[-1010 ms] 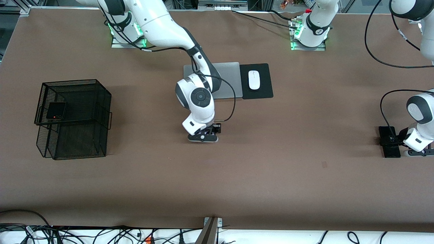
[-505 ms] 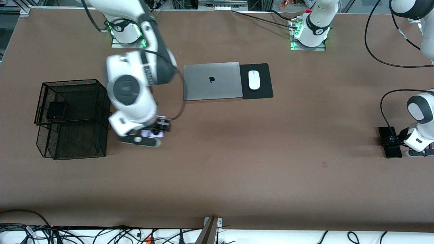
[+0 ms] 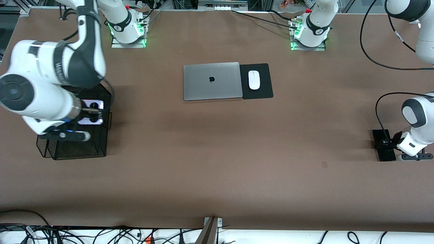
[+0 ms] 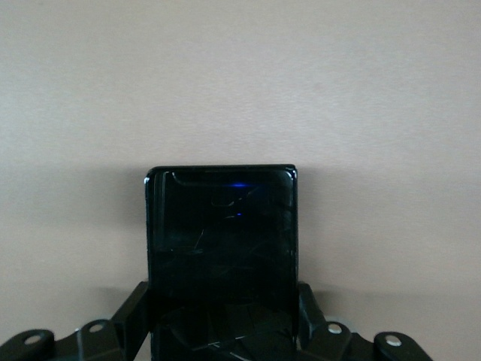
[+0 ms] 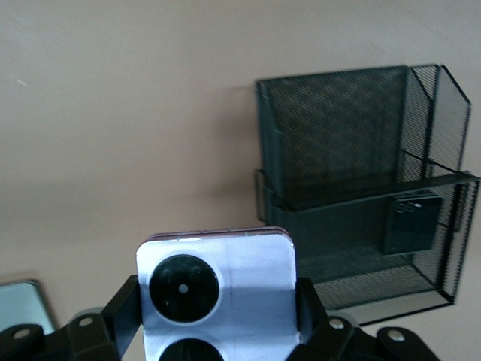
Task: Place phones with both arms
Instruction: 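Carry the white phone to the basket while the left gripper lifts the tall phone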
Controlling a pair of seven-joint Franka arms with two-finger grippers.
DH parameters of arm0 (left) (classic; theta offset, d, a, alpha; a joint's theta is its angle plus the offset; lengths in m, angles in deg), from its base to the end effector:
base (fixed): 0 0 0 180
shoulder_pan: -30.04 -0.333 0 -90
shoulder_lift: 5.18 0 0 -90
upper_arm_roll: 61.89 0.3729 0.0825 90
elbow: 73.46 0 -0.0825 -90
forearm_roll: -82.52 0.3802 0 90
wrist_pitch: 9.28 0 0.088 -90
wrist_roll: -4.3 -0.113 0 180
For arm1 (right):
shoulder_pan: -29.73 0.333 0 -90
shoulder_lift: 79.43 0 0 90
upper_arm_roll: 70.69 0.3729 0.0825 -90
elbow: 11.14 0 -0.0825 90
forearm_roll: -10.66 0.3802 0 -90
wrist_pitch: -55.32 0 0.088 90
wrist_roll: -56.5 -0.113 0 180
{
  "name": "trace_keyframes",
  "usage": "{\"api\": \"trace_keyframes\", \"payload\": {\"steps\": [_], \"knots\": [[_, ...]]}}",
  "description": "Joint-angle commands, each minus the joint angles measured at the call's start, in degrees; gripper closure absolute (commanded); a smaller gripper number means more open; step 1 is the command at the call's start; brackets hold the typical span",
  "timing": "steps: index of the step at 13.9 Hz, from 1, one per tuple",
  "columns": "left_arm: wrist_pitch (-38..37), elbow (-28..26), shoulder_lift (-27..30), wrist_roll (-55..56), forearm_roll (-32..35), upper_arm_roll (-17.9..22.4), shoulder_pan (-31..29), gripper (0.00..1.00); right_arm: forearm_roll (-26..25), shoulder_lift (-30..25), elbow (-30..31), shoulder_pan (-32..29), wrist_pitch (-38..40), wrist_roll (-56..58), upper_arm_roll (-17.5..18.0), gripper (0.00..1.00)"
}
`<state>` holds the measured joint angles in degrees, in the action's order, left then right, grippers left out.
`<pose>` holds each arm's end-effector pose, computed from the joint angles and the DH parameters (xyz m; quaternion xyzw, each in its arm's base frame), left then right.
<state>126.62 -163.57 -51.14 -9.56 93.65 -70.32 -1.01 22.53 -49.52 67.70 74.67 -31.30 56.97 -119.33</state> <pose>0.6716 0.3042 0.2077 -0.9994 -0.0292 0.0004 0.0157 0.6582 0.1053 0.5181 0.9899 -0.0197 -0.1098 0.0869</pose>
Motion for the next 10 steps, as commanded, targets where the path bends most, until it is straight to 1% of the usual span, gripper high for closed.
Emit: {"api": "trace_keyframes", "payload": {"steps": [1, 4, 6, 8, 10], "knots": [[-7.04, 4.58, 0.79, 0.59, -0.15, 0.34, 1.34, 0.68, 0.08, -5.20, 9.90, 1.03, -2.31, 4.61, -2.68, 1.00], [-12.49, 8.28, 0.87, 0.59, -0.15, 0.08, 1.95, 0.69, 0.16, -7.41, 17.82, 1.03, -8.10, 11.20, -6.19, 1.00], [-13.12, 8.64, 1.22, 0.59, -0.15, -0.01, 1.95, 0.70, 0.08, -7.41, 19.25, 0.94, -12.31, 13.06, -6.81, 1.00], [-13.21, 8.64, 1.14, 1.20, -0.15, -0.10, 2.22, 0.70, 0.08, -5.93, 19.77, -1.59, -20.03, 17.00, -6.82, 1.00], [-13.12, 8.64, 1.14, 2.95, -0.15, -0.10, 3.53, 0.70, 0.34, -4.43, 19.86, -3.88, -25.24, 20.52, -6.73, 1.00]]}}
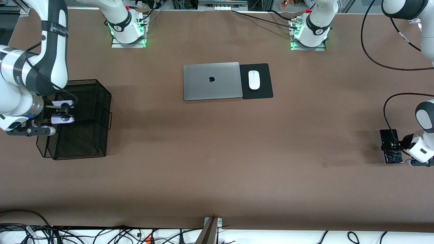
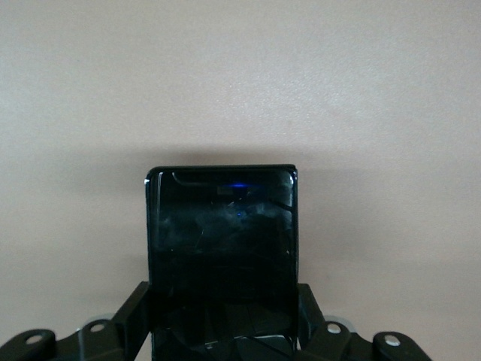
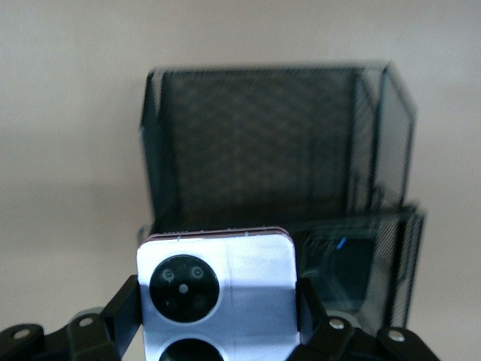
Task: Place phones with both arms
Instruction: 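Carry the white phone to the basket while the left gripper lifts the tall phone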
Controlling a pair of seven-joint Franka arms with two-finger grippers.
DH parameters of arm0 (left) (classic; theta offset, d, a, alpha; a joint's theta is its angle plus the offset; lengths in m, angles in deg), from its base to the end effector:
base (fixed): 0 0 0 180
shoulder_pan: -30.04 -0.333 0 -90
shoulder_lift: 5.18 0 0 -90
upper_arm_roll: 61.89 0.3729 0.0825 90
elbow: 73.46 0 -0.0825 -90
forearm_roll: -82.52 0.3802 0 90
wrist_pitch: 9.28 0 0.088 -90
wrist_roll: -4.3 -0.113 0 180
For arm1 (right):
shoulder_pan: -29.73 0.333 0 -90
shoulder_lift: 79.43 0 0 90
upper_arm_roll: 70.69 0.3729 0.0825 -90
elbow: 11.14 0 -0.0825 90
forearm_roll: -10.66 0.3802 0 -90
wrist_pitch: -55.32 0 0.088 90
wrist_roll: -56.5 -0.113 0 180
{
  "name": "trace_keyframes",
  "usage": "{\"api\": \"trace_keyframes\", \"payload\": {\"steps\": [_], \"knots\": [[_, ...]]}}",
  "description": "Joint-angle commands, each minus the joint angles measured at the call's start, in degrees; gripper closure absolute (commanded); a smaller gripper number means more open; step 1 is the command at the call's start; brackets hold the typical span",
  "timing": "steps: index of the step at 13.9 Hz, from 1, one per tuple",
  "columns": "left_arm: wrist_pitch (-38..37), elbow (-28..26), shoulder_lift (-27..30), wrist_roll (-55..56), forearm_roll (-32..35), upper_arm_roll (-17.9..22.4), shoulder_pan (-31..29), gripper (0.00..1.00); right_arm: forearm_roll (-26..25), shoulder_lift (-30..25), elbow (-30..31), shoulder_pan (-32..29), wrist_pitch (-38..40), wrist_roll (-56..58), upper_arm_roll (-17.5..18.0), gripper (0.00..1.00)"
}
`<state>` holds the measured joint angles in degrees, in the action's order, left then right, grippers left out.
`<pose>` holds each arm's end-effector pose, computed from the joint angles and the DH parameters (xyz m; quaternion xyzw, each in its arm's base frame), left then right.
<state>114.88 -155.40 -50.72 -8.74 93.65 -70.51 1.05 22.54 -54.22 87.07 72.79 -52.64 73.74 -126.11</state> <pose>0.6981 0.2956 0.2560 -0.9990 -0.0284 0.0297 0.0171 0.6382 -0.0406 0.4642 0.9957 0.0222 -0.0560 0.0706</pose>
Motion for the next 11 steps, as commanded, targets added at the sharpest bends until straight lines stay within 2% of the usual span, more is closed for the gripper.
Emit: {"api": "trace_keyframes", "payload": {"steps": [1, 3, 5, 6, 9, 11], "knots": [[-1.39, 0.46, 0.71, 3.96, -0.15, 0.09, 2.52, 0.70, 0.33, 0.45, 0.41, -2.80, -5.58, 4.46, 0.31, 1.00], [-1.39, 0.55, 0.71, 6.43, -0.15, 0.18, 4.72, 0.70, 3.38, 4.20, 0.06, -4.91, -10.23, 4.99, 0.49, 1.00], [-1.39, 0.64, 0.71, 8.72, -0.15, 0.27, 6.92, 0.70, 14.34, 9.30, -0.73, -7.90, -10.78, 9.02, 0.66, 1.00], [-1.39, 0.64, 0.71, 9.25, -0.23, 0.35, 7.62, 0.70, 17.96, 11.50, -1.87, -8.86, -10.43, 11.13, 0.58, 1.00], [-1.47, 0.90, 0.80, 10.04, -0.50, 0.00, 8.33, 0.71, 19.40, 13.80, -3.63, -10.62, -10.07, 12.38, 0.66, 1.00], [-1.56, 1.43, 0.71, 11.18, -0.50, 0.09, 9.73, 0.71, 19.49, 14.77, -5.56, -13.08, -9.90, 12.99, 2.58, 1.00]]}}
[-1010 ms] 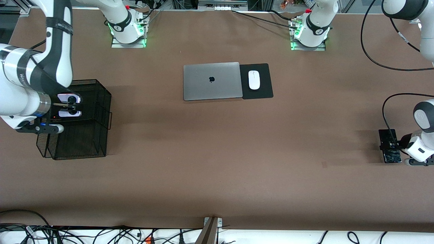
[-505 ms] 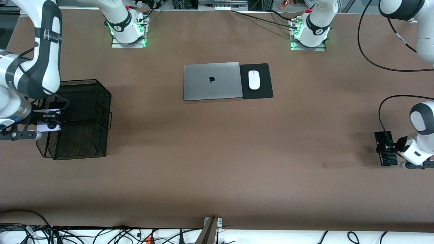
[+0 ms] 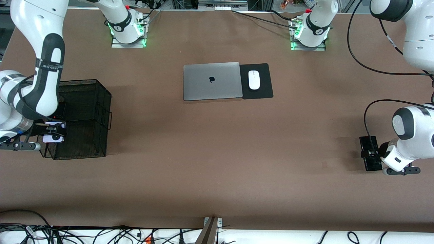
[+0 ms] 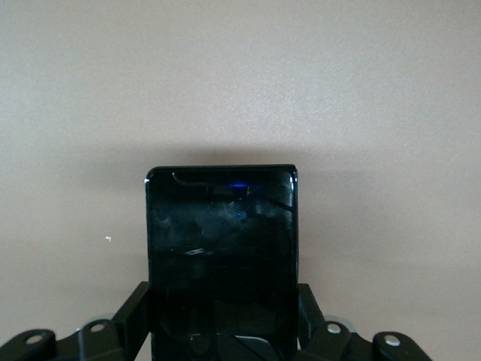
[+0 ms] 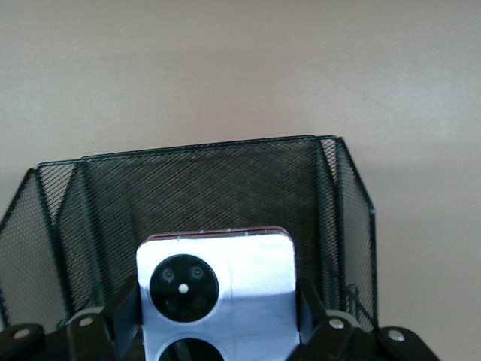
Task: Place phones with both arms
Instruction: 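Lower the white phone into the basket while the left gripper carries the tall phone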
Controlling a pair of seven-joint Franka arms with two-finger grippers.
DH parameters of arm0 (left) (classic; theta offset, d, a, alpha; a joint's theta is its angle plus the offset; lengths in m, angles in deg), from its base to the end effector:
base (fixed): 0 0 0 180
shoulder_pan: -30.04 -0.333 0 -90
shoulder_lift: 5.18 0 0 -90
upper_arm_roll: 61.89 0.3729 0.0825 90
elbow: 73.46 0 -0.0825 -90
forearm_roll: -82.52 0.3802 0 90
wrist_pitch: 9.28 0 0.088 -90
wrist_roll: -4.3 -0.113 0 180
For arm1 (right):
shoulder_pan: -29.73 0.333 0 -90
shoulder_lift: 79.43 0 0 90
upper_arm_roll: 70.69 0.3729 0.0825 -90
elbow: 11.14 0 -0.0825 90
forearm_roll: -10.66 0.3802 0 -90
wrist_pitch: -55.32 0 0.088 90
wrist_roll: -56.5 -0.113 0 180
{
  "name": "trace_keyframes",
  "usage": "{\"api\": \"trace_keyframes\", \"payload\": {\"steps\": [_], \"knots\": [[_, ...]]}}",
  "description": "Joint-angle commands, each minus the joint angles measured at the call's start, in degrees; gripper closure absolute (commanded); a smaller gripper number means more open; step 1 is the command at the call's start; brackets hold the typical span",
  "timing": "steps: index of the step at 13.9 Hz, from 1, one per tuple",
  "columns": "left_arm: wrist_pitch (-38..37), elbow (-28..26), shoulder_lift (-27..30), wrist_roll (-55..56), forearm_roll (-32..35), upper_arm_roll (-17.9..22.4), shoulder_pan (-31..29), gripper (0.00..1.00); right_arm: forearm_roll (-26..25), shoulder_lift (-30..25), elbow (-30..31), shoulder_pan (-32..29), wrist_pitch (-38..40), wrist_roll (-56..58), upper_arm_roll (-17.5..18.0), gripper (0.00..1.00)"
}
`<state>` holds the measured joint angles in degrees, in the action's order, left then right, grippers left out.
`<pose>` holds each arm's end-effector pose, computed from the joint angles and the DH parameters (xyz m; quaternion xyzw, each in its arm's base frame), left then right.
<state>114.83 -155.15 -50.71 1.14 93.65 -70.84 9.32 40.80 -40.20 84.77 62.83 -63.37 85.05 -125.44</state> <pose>0.7353 0.1894 0.2583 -0.9987 -0.0407 0.0241 0.0201 0.6814 -0.1160 0.3748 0.9990 -0.0085 -0.0015 0.0442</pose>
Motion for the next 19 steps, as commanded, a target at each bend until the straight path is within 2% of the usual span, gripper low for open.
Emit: {"api": "trace_keyframes", "payload": {"steps": [1, 4, 10, 13, 16, 19], "knots": [[-1.50, 1.27, 0.71, 2.18, -0.50, 0.43, 2.43, 0.73, 1.23, 0.76, -3.79, -4.70, 0.83, 1.69, 3.50, 1.00], [-2.02, 1.27, 0.88, 5.43, -0.76, 0.43, 4.98, 0.74, 1.23, 1.20, -4.24, -8.40, 0.48, 1.51, 7.98, 1.00], [-8.70, 1.01, 2.91, 20.61, -0.50, 0.25, 13.49, 0.74, 1.41, 3.57, -4.24, -9.72, 0.13, 1.60, 8.44, 1.00], [-9.06, 1.10, 2.99, 31.07, -0.67, 0.25, 18.94, 0.74, 1.41, 4.45, -4.15, -11.74, 0.39, 1.77, 8.78, 1.00], [-9.67, 1.18, 2.99, 39.17, -0.94, 0.25, 23.78, 0.74, 1.32, 4.45, -4.24, -14.37, 0.13, 1.69, 12.12, 1.00], [-10.20, 1.36, 2.91, 48.74, -0.50, 0.34, 29.93, 0.74, 1.32, 4.45, -4.24, -14.64, 0.13, 1.42, 12.83, 1.00]]}}
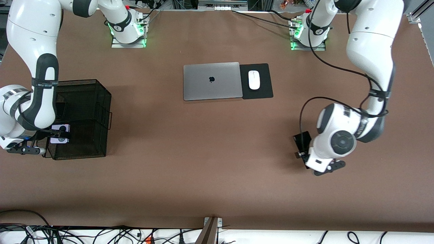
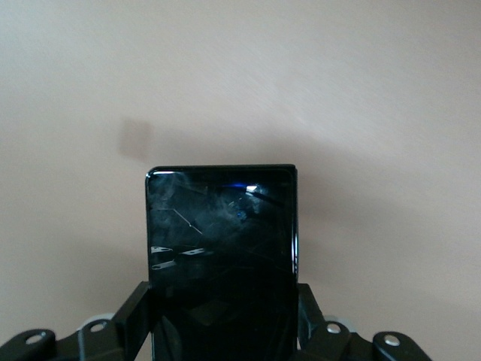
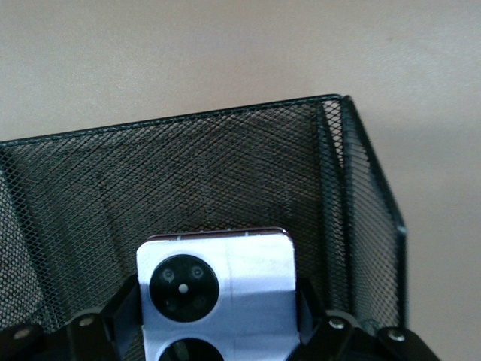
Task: Place phones with both arms
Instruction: 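Lower the white phone into the basket while the left gripper carries the tall phone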
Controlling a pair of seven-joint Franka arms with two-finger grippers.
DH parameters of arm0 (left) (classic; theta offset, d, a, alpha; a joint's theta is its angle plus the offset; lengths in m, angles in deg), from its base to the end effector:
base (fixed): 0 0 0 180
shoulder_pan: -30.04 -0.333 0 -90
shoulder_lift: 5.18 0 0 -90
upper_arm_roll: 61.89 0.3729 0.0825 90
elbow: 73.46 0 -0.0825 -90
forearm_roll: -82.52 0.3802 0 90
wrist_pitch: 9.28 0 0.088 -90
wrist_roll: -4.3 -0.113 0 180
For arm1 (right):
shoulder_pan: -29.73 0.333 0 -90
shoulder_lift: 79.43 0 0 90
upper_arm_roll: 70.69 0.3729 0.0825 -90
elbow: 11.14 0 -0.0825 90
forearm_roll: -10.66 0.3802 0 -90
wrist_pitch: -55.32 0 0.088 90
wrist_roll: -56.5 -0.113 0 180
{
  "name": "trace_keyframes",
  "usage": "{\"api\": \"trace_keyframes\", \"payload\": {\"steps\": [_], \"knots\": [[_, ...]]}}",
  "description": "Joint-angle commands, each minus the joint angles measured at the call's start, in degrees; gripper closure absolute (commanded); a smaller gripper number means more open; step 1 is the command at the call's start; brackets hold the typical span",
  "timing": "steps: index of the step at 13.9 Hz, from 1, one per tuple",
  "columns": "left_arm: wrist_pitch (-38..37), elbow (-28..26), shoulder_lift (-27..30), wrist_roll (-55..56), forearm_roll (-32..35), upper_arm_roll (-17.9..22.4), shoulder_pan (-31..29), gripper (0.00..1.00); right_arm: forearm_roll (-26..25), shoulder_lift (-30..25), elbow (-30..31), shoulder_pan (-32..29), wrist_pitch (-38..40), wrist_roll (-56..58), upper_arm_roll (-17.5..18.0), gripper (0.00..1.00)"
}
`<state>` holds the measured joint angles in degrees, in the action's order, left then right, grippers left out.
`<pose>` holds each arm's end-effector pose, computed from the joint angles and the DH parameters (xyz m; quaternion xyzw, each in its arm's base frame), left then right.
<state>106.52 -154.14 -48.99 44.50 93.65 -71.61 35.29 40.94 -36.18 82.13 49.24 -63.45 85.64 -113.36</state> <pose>0.7328 -0.1537 0.2780 -0.9792 -0.1891 0.0504 0.0536 0.6852 -0.1630 0.2946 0.9986 -0.0298 -0.0445 0.0019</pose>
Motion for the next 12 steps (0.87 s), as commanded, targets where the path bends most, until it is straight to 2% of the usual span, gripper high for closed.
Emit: {"api": "trace_keyframes", "payload": {"steps": [1, 2, 3, 4, 5, 6, 12], "knots": [[-1.90, 0.35, 1.18, 7.84, -0.85, 1.19, 6.16, 0.74, 1.18, 0.43, -1.60, -1.05, 0.21, 0.83, 0.75, 1.00], [-1.90, 0.44, 1.10, 10.04, -0.94, 1.28, 8.01, 0.74, 1.09, 0.43, -1.60, -1.05, 0.12, 1.01, 0.75, 0.98], [-1.90, 0.44, 1.01, 11.98, -1.11, 1.19, 9.16, 0.74, 1.09, 0.43, -1.69, -1.05, 0.12, 1.10, 0.75, 0.76], [-1.90, 0.52, 0.83, 13.83, -1.20, 1.19, 10.65, 0.74, 1.00, 0.43, -1.95, -1.05, 0.12, 1.27, 0.75, 0.37], [-1.90, 1.83, 0.48, 15.24, -1.29, 1.19, 12.23, 0.75, 1.09, 0.43, -2.13, -1.05, 0.12, 1.53, 0.75, 0.07], [-1.90, 3.23, -0.56, 16.30, -2.33, 1.19, 13.46, 0.75, 1.00, 0.43, -2.48, -1.05, 0.12, 1.54, 0.92, 0.00], [-1.46, 16.76, -10.23, 20.61, -3.66, 1.28, 19.80, 0.77, 0.30, 0.95, -6.78, -1.05, 0.82, 1.71, 0.92, 0.00]]}}
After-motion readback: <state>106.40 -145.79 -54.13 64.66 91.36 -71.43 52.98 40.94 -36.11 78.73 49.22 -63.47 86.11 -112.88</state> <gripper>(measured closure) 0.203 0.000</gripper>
